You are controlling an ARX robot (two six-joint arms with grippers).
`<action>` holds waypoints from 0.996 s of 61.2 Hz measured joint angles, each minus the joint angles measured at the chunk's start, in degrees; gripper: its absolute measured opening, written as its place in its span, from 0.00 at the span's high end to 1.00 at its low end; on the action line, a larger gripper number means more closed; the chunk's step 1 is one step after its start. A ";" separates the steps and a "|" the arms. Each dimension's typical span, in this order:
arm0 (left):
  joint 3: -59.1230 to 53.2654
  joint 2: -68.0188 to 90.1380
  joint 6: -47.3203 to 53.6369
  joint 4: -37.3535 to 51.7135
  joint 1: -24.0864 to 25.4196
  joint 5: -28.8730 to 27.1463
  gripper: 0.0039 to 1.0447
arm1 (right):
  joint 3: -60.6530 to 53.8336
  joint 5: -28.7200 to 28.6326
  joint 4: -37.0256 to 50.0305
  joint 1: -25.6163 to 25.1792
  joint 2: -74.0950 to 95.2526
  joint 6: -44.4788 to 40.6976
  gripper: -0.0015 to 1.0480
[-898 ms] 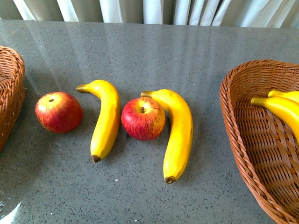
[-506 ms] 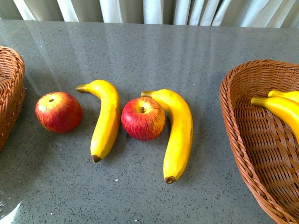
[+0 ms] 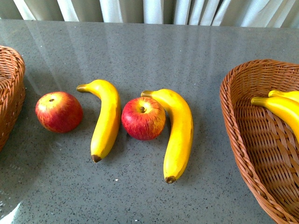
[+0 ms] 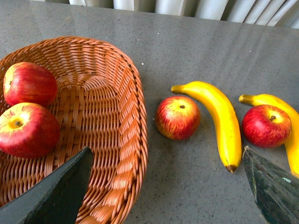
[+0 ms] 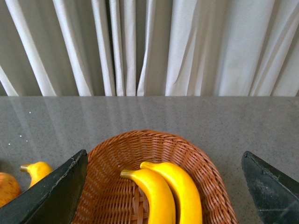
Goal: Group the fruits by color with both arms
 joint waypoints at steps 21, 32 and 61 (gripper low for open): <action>10.27 33.77 -2.47 24.20 -12.37 -13.09 0.09 | 0.00 0.00 -0.02 -0.02 0.00 0.00 0.09; 16.24 48.83 -1.99 29.05 -17.18 -16.17 0.09 | 0.00 0.00 -0.02 -0.02 0.00 0.00 0.09; 26.56 66.14 11.96 30.36 -15.34 -9.20 0.09 | 0.00 0.00 -0.02 0.00 0.00 0.00 0.09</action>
